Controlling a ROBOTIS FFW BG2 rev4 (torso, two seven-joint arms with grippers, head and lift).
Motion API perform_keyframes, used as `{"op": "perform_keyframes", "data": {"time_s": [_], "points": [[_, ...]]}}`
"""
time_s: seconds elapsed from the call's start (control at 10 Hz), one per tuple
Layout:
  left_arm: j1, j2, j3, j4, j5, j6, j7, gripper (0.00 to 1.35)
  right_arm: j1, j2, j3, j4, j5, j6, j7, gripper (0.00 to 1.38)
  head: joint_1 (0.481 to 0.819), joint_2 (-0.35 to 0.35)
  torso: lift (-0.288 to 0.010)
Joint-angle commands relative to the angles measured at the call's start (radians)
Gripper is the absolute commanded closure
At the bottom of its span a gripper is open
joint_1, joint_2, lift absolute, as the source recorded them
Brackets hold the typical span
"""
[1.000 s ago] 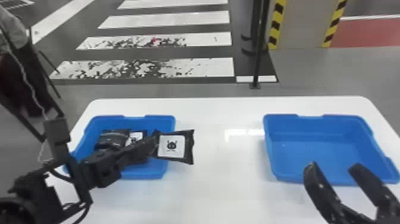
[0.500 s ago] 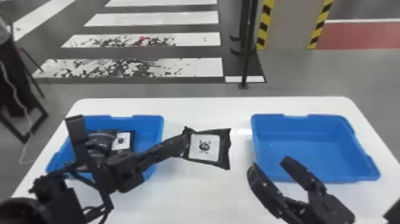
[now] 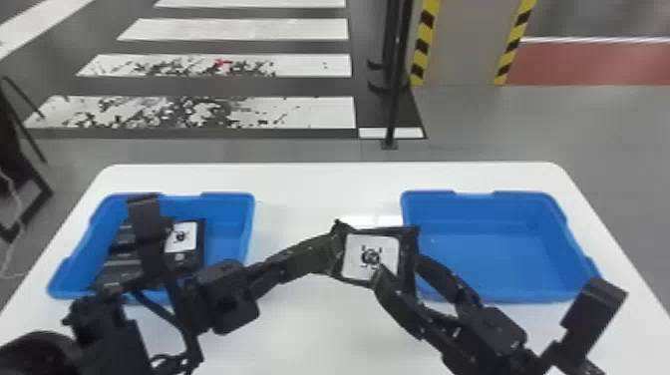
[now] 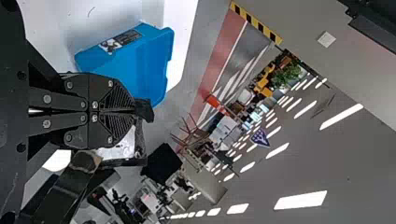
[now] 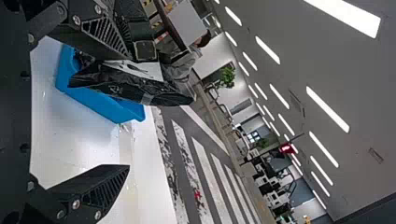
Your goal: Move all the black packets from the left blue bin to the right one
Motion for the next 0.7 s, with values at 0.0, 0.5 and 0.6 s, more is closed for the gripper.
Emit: {"op": "perform_keyframes", "data": {"time_s": [0.0,0.5,0.6], "points": [[0.006,0.000,-0.006,0.000,0.003,0.002,0.000,1.20,-0.018,0.002,-0.011,0.023,-0.021,-0.025,-0.005,0.89,0.695,-0.001,-0.140],[0.006,-0.008,0.010,0.000,-0.003,-0.003,0.001,1.20,-0.047,0.004,0.029,0.124,-0.284,0.095,0.100,1.29,0.695,0.032,-0.140],[0.008,-0.008,0.012,0.000,-0.003,-0.008,0.001,1.20,-0.047,0.004,0.029,0.116,-0.278,0.092,0.100,1.29,0.695,0.065,-0.140]]}}
